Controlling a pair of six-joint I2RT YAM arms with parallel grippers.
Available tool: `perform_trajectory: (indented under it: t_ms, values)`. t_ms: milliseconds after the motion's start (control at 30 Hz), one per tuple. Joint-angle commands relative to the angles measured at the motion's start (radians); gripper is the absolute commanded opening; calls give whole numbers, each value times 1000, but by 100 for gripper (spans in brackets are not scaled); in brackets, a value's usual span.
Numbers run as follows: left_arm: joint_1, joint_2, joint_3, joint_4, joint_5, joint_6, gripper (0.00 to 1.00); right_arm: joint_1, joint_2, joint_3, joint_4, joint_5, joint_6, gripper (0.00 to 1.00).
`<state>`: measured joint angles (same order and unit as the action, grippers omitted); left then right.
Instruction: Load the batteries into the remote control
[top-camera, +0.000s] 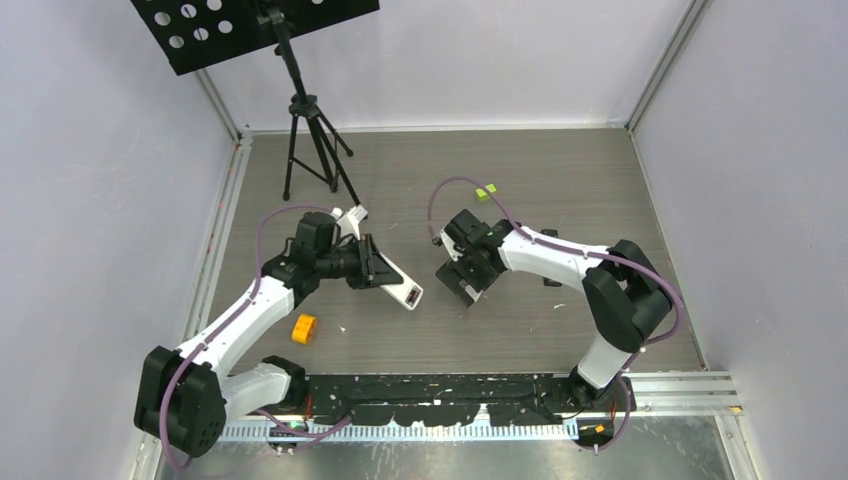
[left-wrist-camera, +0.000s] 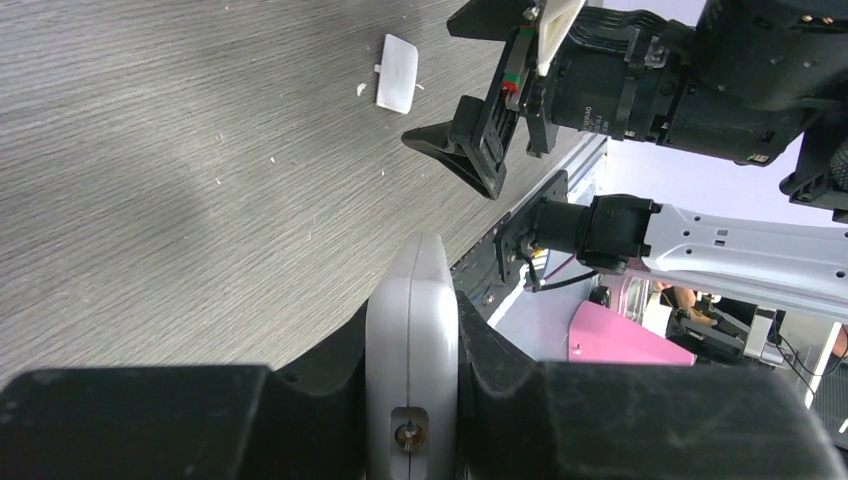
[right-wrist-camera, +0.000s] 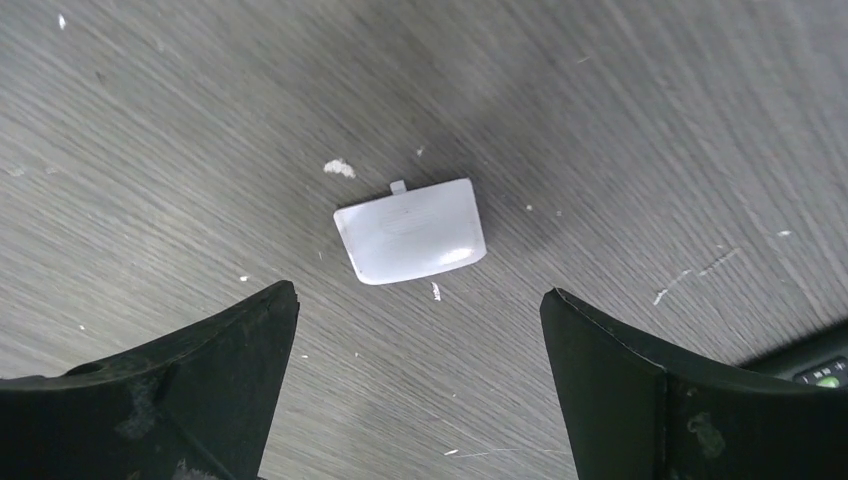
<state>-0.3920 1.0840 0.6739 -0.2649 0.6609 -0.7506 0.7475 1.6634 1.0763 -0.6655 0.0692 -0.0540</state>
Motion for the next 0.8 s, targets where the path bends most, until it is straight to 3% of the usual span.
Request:
perform_trajectory:
  t_ms: [0,233,533,767]
  values:
    - [5,16,15,28,16,6,0,-23,30,33,-23,-103,-126,95]
    - [5,32,13,55,42,-6,0,-32,93,41,29,-130,-150,78]
    - [5,38,15,59,44,-8,0,-37,139,37,48,-125,-171,71]
    - [5,34,12,59,46,-7,0,-37,157,44,26,-91,-160,50]
